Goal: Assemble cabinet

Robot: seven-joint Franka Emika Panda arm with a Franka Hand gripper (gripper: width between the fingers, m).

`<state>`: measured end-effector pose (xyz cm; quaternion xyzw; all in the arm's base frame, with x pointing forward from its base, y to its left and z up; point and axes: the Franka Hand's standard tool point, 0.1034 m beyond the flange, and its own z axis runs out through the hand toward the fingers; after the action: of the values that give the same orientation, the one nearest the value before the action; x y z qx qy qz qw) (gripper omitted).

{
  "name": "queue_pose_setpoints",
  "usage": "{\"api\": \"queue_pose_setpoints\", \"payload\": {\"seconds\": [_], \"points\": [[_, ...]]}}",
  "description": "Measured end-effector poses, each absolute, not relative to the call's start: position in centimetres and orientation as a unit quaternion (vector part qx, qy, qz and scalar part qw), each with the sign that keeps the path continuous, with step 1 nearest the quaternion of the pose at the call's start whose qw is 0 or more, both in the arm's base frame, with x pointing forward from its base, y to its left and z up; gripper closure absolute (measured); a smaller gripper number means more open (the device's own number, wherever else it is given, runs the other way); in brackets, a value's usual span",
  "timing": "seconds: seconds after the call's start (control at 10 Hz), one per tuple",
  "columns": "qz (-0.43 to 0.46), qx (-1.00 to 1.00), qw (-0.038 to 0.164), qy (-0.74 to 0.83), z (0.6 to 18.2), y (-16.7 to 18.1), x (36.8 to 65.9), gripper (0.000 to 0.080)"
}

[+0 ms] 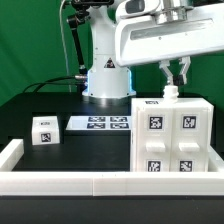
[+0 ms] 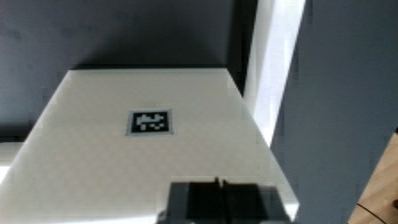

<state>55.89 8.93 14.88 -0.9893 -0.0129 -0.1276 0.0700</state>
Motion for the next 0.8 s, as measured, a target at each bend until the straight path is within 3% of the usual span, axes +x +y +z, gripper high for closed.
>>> {"api": "queue_pose_setpoints", "payload": {"seconds": [0.1, 0.2, 0.3, 0.5, 0.6, 0.7, 0.8], "points": [[-0.128, -0.989, 0.07, -0.013, 14.9, 8.9, 55.9, 0.075], [-0.128, -0.989, 0.07, -0.013, 14.9, 8.9, 55.9, 0.0574], [-0.128, -0.989, 0.07, -0.013, 14.9, 8.9, 55.9, 0.0574], [-0.129, -0.989, 0.065, -0.011, 13.9, 8.5, 54.8, 0.0256], [-0.12, -0.991, 0.058, -0.021, 13.1, 7.1, 53.7, 0.0256], [-0.112, -0.992, 0.05, -0.023, 12.5, 4.6, 52.7, 0.0081], [-0.105, -0.993, 0.043, -0.024, 11.9, 2.0, 52.0, 0.0025]]}}
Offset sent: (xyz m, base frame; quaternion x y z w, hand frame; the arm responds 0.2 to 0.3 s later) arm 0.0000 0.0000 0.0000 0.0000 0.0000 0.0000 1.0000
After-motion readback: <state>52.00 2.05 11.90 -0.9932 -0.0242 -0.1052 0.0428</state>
